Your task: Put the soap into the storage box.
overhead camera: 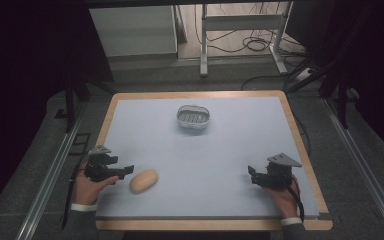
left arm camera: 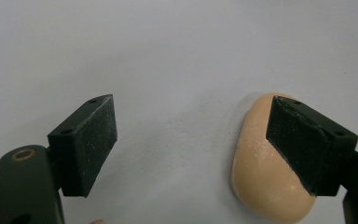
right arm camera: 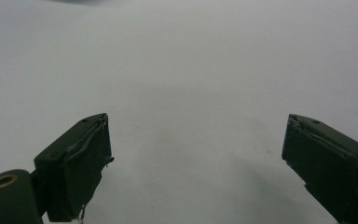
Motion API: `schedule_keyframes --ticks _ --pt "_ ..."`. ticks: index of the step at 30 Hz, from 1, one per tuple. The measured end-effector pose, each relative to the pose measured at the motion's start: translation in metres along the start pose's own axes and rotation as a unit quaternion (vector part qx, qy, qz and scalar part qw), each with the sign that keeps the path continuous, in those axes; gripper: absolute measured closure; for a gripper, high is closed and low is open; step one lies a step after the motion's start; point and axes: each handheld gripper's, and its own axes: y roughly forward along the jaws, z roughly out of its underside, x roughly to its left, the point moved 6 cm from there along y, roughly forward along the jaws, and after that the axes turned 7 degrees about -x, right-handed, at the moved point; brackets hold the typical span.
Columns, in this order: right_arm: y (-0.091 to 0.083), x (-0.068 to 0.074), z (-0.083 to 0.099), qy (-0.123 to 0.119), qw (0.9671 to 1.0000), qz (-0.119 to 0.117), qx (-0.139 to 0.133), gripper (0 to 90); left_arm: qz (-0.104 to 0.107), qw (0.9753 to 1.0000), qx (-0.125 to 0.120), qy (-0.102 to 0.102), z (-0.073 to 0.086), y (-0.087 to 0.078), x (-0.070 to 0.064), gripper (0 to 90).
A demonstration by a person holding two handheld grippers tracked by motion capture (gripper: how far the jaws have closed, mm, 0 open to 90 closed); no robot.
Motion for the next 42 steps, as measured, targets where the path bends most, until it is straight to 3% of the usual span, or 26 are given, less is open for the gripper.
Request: schedule_keyframes --ticks 7,16,21,28,33,42 --pt "0.000 -0.002 0.000 0.016 0.9998 -0.007 0.004 8.0 -0.005 1.0000 0.002 0.000 0.002 -0.003 0.001 16.7" --pt "-0.007 -0.002 -0.001 0.012 0.9993 0.009 -0.033 9.4 -0.002 1.0000 0.005 0.004 0.000 0.000 0.000 17.0" --pt "-0.007 -0.003 -0.001 0.012 0.9994 0.011 -0.032 9.4 -0.005 0.9999 0.014 0.008 0.001 0.004 0.001 17.1" --pt "-0.008 0.000 -0.001 -0.002 0.9991 0.019 -0.038 9.7 -0.027 0.9989 0.035 0.011 0.003 0.004 0.002 18.0" --pt "-0.008 0.000 -0.001 -0.001 0.9992 0.014 -0.038 9.7 -0.035 0.9988 0.033 0.012 0.000 -0.004 0.000 18.5" --pt "-0.007 0.000 -0.001 -0.003 0.9993 0.011 -0.035 9.7 -0.022 0.9982 0.037 0.041 -0.017 -0.014 -0.012 20.3"
